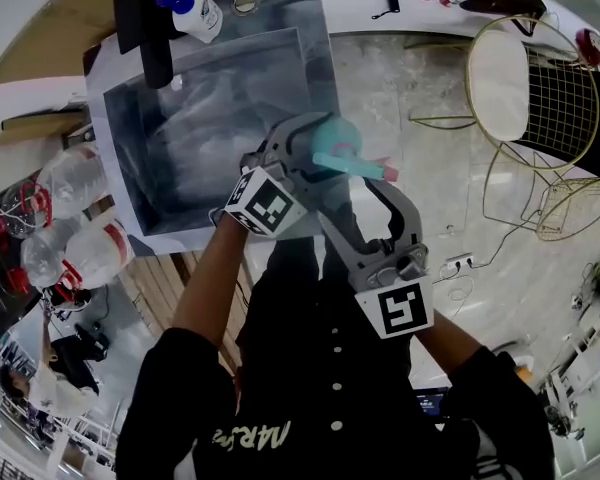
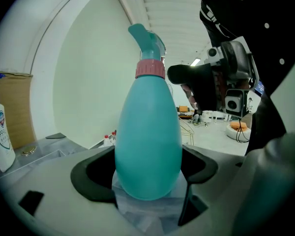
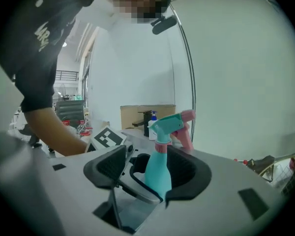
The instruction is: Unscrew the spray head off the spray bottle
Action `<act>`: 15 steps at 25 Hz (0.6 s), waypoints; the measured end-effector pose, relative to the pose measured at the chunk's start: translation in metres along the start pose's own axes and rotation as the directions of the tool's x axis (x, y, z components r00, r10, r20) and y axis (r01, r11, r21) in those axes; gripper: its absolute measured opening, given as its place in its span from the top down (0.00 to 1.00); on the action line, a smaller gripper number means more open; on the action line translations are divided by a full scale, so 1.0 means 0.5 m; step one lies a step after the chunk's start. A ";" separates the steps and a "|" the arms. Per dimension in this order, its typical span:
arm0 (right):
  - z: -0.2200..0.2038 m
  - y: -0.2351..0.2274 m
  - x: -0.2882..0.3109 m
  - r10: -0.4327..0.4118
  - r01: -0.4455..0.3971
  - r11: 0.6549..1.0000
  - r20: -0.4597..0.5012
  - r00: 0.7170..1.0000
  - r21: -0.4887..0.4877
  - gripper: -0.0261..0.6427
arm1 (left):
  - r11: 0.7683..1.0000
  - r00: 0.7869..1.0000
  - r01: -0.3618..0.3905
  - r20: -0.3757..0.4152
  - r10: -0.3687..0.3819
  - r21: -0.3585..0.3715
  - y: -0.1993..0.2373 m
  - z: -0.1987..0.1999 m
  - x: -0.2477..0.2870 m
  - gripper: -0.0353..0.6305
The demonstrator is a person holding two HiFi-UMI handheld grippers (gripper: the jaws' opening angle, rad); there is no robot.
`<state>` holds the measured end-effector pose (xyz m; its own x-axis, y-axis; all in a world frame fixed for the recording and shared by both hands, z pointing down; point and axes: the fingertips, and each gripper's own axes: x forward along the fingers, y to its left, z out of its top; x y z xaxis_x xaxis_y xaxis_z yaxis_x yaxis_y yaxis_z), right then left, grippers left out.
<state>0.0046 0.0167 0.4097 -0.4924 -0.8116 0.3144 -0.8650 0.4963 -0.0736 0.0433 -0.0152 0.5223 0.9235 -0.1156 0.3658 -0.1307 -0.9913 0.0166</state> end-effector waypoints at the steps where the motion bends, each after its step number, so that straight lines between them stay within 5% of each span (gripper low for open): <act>1: 0.001 -0.002 0.008 -0.007 0.007 1.000 -0.009 1.000 -0.002 0.55 | 1.000 1.000 -0.002 0.000 0.002 0.000 0.001 0.000 0.000 0.35; 15: 0.006 -0.019 0.053 -0.024 0.021 0.998 -0.050 0.998 -0.065 0.55 | 1.000 1.000 -0.009 -0.013 0.009 0.000 0.002 0.000 0.000 0.35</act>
<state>-0.0004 -0.0104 0.4160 -0.4662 -0.8069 0.3628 -0.8668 0.4986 -0.0051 0.0433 -0.0160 0.5223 0.9175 -0.1233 0.3782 -0.1386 -0.9903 0.0134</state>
